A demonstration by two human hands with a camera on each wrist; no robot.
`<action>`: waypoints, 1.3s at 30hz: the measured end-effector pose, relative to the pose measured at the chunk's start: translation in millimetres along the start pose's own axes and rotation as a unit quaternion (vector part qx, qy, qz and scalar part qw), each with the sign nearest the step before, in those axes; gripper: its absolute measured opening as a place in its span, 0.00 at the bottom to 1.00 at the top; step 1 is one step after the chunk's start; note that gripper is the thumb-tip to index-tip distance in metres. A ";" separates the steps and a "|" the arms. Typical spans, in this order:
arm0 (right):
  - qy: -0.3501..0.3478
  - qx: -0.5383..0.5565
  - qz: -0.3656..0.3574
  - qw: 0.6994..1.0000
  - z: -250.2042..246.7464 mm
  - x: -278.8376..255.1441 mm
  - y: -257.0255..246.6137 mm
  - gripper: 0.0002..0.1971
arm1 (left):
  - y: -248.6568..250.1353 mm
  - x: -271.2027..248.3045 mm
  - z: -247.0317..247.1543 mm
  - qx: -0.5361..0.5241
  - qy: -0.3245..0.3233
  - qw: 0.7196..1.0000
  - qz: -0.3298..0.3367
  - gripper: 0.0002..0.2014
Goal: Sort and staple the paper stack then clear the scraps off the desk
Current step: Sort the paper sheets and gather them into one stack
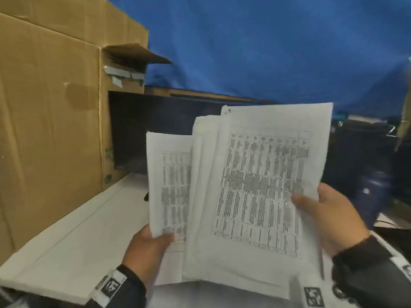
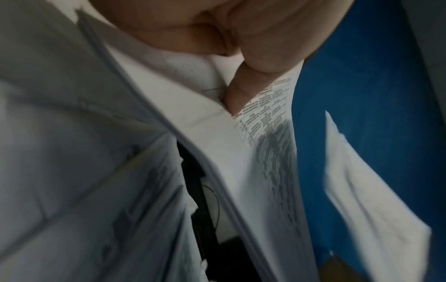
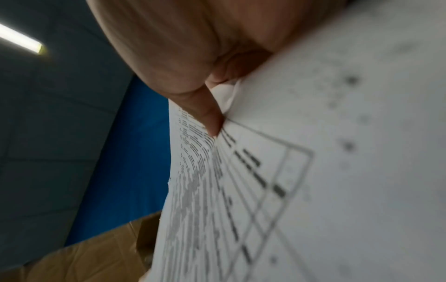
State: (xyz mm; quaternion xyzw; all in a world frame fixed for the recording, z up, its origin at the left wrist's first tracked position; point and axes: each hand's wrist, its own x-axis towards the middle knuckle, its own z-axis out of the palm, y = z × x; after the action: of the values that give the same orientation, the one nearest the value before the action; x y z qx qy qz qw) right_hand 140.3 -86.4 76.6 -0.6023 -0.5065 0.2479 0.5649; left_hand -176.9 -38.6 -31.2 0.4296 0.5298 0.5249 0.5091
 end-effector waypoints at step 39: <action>0.105 0.065 -0.211 0.970 71.3 -44.6 14.4 0.18 | 11.7 -39.9 32.9 0.086 0.062 0.958 0.267 0.10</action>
State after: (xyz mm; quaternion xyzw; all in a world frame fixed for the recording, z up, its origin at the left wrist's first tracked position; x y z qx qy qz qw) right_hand 66.7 -93.3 33.9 -0.4669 -0.5429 0.0910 0.6921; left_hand -140.7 -73.2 -13.7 0.5643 0.4695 0.6198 0.2772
